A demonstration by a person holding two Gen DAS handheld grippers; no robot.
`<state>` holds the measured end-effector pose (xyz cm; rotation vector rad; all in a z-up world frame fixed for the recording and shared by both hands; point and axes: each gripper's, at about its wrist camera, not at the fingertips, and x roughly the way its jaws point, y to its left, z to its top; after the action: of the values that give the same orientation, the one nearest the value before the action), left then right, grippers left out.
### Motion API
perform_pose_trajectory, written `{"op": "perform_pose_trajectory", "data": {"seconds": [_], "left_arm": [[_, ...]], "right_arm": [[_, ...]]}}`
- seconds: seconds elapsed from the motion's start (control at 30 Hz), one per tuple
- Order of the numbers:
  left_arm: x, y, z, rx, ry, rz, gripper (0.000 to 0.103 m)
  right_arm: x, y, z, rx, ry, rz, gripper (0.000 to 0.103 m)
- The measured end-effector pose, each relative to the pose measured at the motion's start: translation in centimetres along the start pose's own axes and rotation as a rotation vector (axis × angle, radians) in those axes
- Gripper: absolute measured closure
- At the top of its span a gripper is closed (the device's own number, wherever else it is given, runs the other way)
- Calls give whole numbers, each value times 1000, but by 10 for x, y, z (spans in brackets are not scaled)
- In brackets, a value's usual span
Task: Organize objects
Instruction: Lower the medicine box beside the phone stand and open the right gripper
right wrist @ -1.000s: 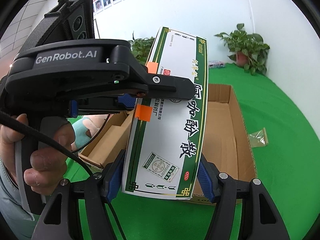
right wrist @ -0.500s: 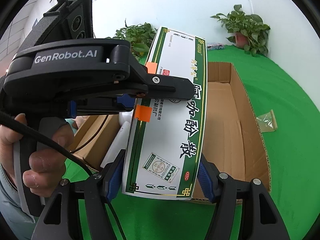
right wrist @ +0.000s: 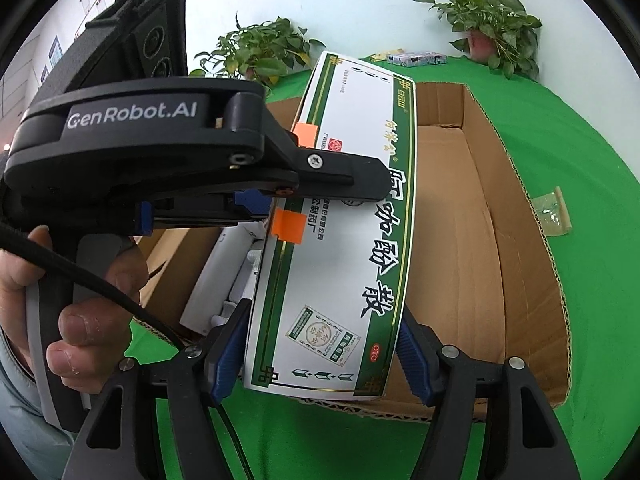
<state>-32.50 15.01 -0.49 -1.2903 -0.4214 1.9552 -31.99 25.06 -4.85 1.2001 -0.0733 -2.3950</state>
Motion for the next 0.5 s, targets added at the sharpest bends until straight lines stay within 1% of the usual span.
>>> {"op": "perform_pose_trajectory", "data": {"seconds": [0.1, 0.23, 0.3, 0.33, 0.4, 0.43, 0.5], "left_arm": [[4, 4, 2, -18, 9, 1, 68], [9, 10, 4, -44, 17, -12, 69], [10, 11, 4, -52, 18, -18, 69], [11, 12, 5, -56, 18, -19, 69], [13, 13, 5, -64, 18, -25, 69], [14, 14, 5, -66, 19, -24, 69], [17, 16, 6, -70, 21, -18, 69]], "right_arm": [[3, -4, 2, 14, 11, 20, 33], [6, -16, 7, 44, 20, 44, 27], [9, -26, 10, 79, 34, 94, 27], [9, -31, 13, 93, 42, 114, 28], [14, -38, 15, 102, 54, 145, 36], [15, -40, 15, 104, 58, 144, 39], [20, -41, 14, 103, 58, 135, 39]]}}
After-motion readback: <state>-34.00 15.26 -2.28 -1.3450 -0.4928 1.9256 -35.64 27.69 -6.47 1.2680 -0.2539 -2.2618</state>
